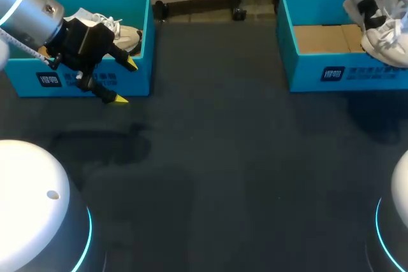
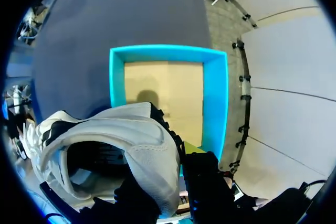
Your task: Take the shoe out of the shoebox, open the shoe tongue, remove and reinsert the insole, then place the shoe into the shoebox
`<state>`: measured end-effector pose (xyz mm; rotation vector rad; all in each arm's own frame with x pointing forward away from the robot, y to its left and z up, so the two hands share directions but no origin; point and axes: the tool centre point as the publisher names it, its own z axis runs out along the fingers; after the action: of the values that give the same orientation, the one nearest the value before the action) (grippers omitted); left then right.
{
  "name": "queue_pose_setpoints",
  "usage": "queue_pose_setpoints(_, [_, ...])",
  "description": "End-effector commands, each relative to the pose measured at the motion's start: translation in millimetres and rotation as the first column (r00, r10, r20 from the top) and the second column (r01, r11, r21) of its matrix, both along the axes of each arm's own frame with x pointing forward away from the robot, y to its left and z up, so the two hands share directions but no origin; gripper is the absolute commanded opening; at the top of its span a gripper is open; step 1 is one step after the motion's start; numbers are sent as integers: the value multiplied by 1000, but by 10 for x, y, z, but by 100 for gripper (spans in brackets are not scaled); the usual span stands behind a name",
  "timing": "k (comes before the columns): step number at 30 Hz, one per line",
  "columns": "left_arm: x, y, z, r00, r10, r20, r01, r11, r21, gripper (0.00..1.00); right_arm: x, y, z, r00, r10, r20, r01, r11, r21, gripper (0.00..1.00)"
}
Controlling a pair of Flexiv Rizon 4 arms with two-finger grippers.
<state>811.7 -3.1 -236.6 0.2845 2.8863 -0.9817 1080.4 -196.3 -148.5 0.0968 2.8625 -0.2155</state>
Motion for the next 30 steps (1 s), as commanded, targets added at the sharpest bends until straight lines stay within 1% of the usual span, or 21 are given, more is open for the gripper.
queue_pose_setpoints(1, [-11, 5, 2, 1000, 0, 1, 0, 1000, 2, 100, 61, -172, -20, 1000, -11, -9, 11, 1000, 8, 0])
queue_pose_setpoints(8, [-11, 5, 2, 1000, 0, 1, 0, 1000, 2, 100, 117, -546, -73, 995, -97, -28, 97, 995, 8, 0])
queue_pose_setpoints(13, [-11, 5, 2, 1000, 0, 1, 0, 1000, 2, 100, 133, -744, -92, 985, -173, -25, 174, 984, 27, 0])
queue_pose_setpoints(16, [-11, 5, 2, 1000, 0, 1, 0, 1000, 2, 100, 117, -870, -116, 971, -239, -17, 239, 971, 26, 0])
queue_pose_setpoints(18, [-11, 5, 2, 1000, 0, 1, 0, 1000, 2, 100, 98, -951, -120, 955, -297, -16, 298, 953, 51, 0])
queue_pose_setpoints(19, [-11, 5, 2, 1000, 0, 1, 0, 1000, 2, 100, 78, -1009, -116, 936, -352, -7, 352, 934, 60, 0])
queue_pose_setpoints(21, [-11, 5, 2, 1000, 0, 1, 0, 1000, 2, 100, 56, -1067, -107, 912, -410, 6, 409, 909, 79, 0])
queue_pose_setpoints(22, [-11, 5, 2, 1000, 0, 1, 0, 1000, 2, 100, 42, -1100, -88, 879, -476, 18, 473, 877, 86, 0])
queue_pose_setpoints(23, [-11, 5, 2, 1000, 0, 1, 0, 1000, 2, 100, 36, -1115, -85, 870, -492, 24, 488, 868, 97, 0])
queue_pose_setpoints(24, [-11, 5, 2, 1000, 0, 1, 0, 1000, 2, 100, 24, -1146, -78, 837, -547, 32, 541, 834, 105, 0])
queue_pose_setpoints(25, [-11, 5, 2, 1000, 0, 1, 0, 1000, 2, 100, 19, -1160, -77, 824, -566, 34, 560, 822, 106, 0])
queue_pose_setpoints(27, [-11, 5, 2, 1000, 0, 1, 0, 1000, 2, 100, 1, -1169, -55, 780, -625, 43, 617, 778, 118, 0])
queue_pose_setpoints(29, [-11, 5, 2, 1000, 0, 1, 0, 1000, 2, 100, -16, -1218, -49, 713, -700, 45, 691, 712, 125, 0])
queue_pose_setpoints(30, [-11, 5, 2, 1000, 0, 1, 0, 1000, 2, 100, -27, -1237, -45, 690, -723, 44, 713, 689, 130, 0])
